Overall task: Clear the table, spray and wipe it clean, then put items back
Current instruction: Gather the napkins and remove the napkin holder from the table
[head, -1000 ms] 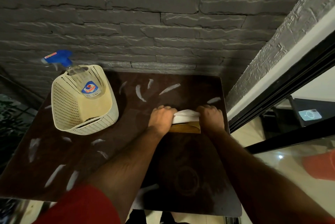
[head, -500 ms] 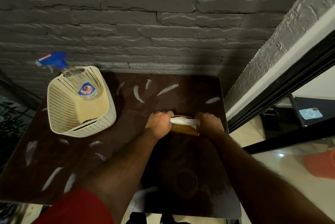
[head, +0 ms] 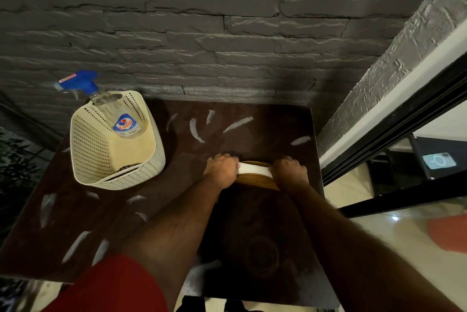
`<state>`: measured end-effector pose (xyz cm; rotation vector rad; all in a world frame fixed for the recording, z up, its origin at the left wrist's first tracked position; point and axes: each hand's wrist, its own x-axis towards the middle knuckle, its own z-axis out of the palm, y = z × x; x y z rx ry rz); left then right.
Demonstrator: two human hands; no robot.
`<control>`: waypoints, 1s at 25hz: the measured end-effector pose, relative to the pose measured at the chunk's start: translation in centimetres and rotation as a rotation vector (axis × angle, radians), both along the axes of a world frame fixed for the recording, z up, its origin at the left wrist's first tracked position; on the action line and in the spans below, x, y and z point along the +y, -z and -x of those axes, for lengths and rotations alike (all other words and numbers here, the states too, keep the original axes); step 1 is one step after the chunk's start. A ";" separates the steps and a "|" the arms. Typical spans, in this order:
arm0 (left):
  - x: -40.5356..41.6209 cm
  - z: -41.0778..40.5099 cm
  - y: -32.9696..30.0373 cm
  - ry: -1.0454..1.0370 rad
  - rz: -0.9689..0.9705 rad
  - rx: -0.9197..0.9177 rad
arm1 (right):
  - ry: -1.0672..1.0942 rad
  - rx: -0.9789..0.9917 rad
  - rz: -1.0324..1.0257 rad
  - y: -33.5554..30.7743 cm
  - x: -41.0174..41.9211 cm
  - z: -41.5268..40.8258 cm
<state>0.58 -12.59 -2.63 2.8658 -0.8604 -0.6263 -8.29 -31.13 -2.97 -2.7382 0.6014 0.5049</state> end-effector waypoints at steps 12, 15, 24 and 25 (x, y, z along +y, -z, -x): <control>0.9 0.2 -0.6 0.233 0.152 -0.184 | -0.196 -0.179 -0.010 -0.5 -0.9 1.4; 0.9 0.1 -0.3 0.236 0.115 -0.153 | -0.187 -0.132 0.025 -0.2 -1.6 1.8; 0.2 -0.4 -0.1 0.039 0.161 -0.053 | -0.041 -0.052 -0.073 -0.2 -2.3 1.7; 0.4 -0.5 -0.1 0.037 0.156 -0.065 | -0.032 -0.078 -0.068 -0.2 -2.3 1.7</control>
